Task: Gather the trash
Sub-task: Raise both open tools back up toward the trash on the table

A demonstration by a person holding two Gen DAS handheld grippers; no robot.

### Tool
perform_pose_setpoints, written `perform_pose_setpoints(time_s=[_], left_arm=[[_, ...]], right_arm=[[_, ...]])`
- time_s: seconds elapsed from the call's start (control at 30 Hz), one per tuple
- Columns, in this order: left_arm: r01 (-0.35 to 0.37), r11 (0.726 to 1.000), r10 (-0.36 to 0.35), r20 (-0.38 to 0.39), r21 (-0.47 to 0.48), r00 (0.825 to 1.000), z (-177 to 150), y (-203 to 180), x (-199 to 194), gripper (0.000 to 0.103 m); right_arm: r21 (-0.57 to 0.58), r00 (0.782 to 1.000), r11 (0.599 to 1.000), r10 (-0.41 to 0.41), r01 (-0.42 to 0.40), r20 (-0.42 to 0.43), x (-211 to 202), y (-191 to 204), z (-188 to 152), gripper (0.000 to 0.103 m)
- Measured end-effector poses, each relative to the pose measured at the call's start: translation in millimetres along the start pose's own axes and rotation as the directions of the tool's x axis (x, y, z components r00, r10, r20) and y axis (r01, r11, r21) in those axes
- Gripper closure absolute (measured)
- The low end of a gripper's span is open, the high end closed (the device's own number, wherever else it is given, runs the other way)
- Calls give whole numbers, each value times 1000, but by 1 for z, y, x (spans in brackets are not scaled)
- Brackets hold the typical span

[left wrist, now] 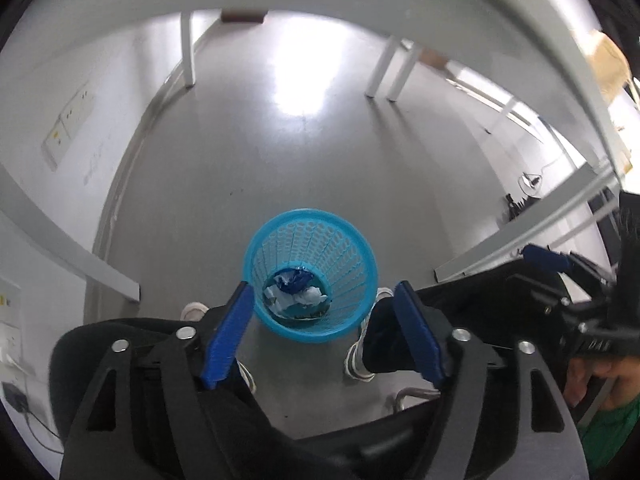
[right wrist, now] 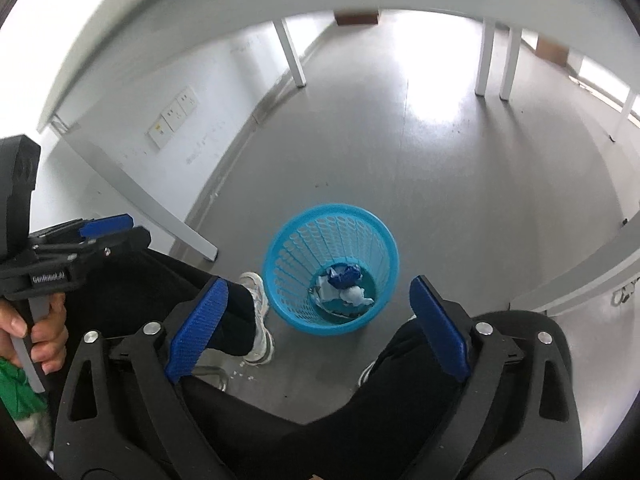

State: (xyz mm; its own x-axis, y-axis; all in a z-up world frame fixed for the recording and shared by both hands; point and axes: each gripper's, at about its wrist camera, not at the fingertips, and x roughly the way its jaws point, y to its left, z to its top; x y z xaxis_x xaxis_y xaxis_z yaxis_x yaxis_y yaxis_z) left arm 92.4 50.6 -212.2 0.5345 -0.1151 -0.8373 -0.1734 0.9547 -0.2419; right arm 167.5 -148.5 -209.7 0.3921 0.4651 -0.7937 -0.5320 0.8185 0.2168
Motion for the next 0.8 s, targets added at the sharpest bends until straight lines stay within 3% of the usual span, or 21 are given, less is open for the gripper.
perform_pose_setpoints(time_s=[0.17,0.43,0.63,0.8], left_arm=[[22,1000,-23,80,8,997,-5,1,-34,8],[-14,997,-1,193,75,981,-10,-17,-76,6],[-110,982,52,335,154,941,7,-41,-126,6],[-162,975,88,403,153,911,28,-47,-151,6]], right_arm=[[-5,998,1000,21,-20,65,-35,8,-5,10],[-25,980,999,30,-26,195,-100,19,0,9],[-42,950,999,28,-15,310,-148,25,21,9],[-31,930,999,21,-10,367,-166,24,48,9]])
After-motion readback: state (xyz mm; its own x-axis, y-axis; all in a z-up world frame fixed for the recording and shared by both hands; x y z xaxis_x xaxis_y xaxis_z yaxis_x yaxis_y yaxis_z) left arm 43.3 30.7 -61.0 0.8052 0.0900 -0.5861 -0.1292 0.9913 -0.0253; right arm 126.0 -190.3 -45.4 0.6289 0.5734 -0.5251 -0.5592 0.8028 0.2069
